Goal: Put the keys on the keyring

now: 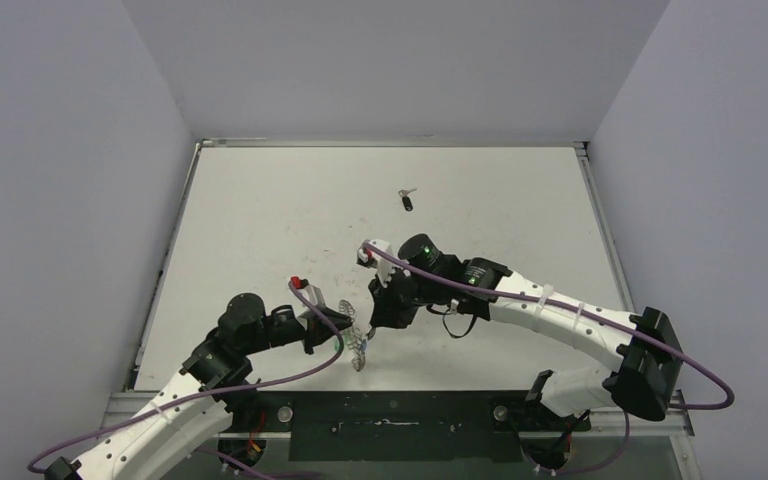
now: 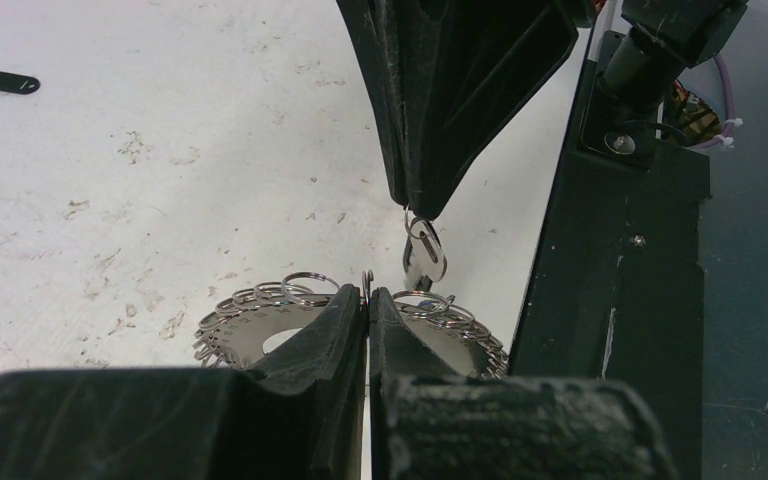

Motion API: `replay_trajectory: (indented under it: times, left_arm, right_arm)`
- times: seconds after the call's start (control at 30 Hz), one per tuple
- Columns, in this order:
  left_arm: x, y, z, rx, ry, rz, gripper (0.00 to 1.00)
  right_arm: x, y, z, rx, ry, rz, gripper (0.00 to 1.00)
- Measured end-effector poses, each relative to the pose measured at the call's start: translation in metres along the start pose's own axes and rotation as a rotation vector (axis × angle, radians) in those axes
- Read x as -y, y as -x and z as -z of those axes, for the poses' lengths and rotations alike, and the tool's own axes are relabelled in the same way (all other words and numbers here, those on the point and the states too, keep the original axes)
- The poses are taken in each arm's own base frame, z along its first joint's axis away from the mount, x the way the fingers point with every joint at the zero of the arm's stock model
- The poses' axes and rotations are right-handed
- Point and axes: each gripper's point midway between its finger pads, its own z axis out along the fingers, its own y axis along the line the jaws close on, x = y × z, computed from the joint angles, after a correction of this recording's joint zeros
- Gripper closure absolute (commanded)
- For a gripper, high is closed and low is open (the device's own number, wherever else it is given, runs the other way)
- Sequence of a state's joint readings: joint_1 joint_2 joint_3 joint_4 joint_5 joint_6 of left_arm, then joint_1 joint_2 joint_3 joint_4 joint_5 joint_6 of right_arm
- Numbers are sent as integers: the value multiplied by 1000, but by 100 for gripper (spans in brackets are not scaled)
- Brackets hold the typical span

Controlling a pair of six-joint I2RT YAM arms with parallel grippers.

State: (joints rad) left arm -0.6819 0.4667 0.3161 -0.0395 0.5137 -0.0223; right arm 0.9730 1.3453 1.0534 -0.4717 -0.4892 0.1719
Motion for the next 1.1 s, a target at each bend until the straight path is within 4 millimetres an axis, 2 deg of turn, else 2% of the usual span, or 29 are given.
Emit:
replay_trajectory:
  times: [0.4, 0.6, 0.87, 1.1]
  left_arm:
    - [4, 3, -2, 10, -29, -6, 100]
    - [5, 3, -2, 12, -34, -7, 100]
    - [4, 4, -2, 13, -32, -8, 100]
    - [4, 3, -2, 12, -32, -7, 100]
  right_arm:
    - [-17, 21, -5, 22, 31, 51, 100]
    - [-24, 23, -13, 6, 36, 71, 100]
    - [-26, 30, -13, 9, 16, 84, 100]
    - [-20, 33, -11, 14, -24, 93, 100]
